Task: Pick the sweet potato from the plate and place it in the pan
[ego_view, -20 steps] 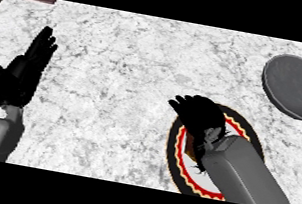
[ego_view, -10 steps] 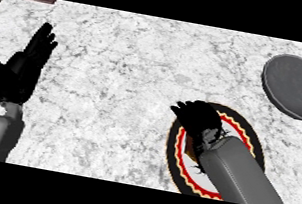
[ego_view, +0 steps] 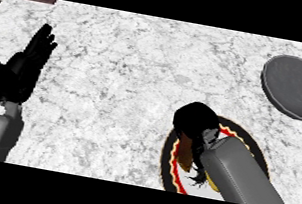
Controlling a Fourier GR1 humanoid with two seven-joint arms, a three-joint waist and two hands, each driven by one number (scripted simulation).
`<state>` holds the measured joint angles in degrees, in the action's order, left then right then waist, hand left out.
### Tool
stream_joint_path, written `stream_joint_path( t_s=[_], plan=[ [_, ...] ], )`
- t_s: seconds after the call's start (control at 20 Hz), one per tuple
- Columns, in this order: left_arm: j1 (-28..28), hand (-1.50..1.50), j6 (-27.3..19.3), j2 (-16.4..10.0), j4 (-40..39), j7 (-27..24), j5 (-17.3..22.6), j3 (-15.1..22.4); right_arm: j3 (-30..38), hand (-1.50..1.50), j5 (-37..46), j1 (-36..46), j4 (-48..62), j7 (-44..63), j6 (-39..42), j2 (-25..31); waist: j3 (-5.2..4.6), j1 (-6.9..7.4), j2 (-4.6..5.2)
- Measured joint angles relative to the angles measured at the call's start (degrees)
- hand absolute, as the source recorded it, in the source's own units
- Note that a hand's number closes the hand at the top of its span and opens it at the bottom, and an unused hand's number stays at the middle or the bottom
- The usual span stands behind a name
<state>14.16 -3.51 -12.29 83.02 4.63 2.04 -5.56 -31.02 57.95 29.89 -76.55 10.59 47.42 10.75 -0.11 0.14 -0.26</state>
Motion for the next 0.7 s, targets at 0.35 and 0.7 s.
stream_joint_path(
  t_s=[0.35,0.7],
  plan=[
    [-0.6,0.0,0.0,0.3,0.1,-0.6,-0.4,0.0,9.0,1.5,-1.4,-2.9,3.0,12.4,-9.5,-7.4,0.06,-0.01,0.08],
    [0.8,0.0,-0.2,0.6,0.2,0.6,-0.9,0.6,9.1,1.5,-5.5,-1.6,0.8,30.3,-26.3,-10.1,0.12,0.56,0.19]
  ],
)
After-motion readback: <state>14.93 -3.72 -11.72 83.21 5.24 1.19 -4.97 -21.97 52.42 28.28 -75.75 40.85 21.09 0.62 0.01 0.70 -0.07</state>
